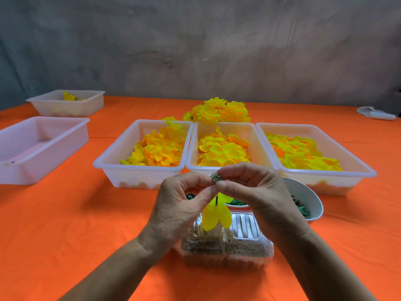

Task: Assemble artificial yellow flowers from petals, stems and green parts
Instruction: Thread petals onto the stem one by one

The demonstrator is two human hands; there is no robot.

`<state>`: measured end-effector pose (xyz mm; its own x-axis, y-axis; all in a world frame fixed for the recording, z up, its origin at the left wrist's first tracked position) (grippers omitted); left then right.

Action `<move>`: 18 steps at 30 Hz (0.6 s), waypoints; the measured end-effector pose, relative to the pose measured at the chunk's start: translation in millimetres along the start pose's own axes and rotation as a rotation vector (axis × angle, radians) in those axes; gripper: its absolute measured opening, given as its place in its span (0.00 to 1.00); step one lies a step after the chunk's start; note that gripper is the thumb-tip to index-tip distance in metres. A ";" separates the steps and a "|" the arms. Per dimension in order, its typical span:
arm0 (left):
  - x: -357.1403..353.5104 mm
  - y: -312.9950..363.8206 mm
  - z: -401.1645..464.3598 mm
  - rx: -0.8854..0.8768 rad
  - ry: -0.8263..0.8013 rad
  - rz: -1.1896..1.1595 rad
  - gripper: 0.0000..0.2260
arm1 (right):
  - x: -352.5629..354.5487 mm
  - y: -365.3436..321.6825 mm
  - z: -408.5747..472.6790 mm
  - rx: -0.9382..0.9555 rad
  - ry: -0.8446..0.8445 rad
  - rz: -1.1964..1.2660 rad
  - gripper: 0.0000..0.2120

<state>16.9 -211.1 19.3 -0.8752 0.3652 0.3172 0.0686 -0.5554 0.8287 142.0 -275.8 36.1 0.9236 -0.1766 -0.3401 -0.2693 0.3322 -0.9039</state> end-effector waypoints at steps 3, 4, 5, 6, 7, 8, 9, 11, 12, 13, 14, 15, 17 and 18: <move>0.9 -0.8 -1.3 0.041 0.039 -0.044 0.06 | 0.1 1.8 1.4 -0.003 -0.001 0.039 0.09; 1.7 -1.7 -1.7 0.069 0.058 -0.085 0.05 | 0.3 2.3 1.5 -0.003 0.001 0.044 0.08; 2.3 -1.7 -1.7 0.098 0.068 -0.132 0.05 | 0.3 2.8 1.8 -0.004 0.003 0.044 0.09; 2.8 -0.7 -1.7 0.122 0.066 -0.177 0.04 | 0.2 3.2 1.7 -0.004 0.004 0.044 0.09; 2.7 1.7 -1.3 0.145 0.056 -0.220 0.03 | 0.1 3.6 1.9 -0.006 0.006 0.044 0.09; 2.4 3.5 -1.1 0.173 0.042 -0.258 0.05 | 0.4 3.8 1.9 -0.006 0.010 0.045 0.09; 1.4 3.9 -0.4 0.214 0.031 -0.295 0.07 | 0.6 3.8 2.2 -0.007 0.013 0.047 0.09; -0.8 0.9 1.0 0.318 0.010 -0.360 0.10 | 0.7 3.6 2.3 -0.008 0.014 0.053 0.09; -2.4 -1.0 1.6 0.368 -0.006 -0.390 0.10 | 0.5 3.4 2.1 -0.009 0.013 0.054 0.10; -4.0 -2.7 2.1 0.413 -0.024 -0.422 0.09 | -0.1 3.1 1.9 -0.008 0.010 0.055 0.10; -5.7 -4.3 2.5 0.455 -0.041 -0.456 0.08 | -0.4 2.7 1.3 -0.007 0.006 0.057 0.09; -7.5 -5.5 2.9 0.493 -0.057 -0.489 0.08 | -0.8 2.4 1.0 -0.006 0.004 0.056 0.09; -10.3 -7.1 2.7 0.552 -0.079 -0.540 0.06 | -1.0 2.3 -0.2 -0.012 0.005 0.035 0.08; -11.0 -7.6 2.6 0.572 -0.082 -0.556 0.05 | -0.8 2.6 -1.0 -0.018 0.007 0.018 0.08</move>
<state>27.3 -208.9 10.8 -0.8173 0.5415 -0.1969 -0.1126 0.1849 0.9763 140.3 -275.7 33.7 0.9169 -0.1771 -0.3576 -0.2903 0.3190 -0.9022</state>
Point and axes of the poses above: each hand's wrist, its own z-axis towards the middle knuckle, its own x-axis out of the back of the hand, y = z × x, the point moved 5 cm from there along z, towards the middle knuckle, and after that the axes turned 11 degrees about z, right-handed, at the moved point
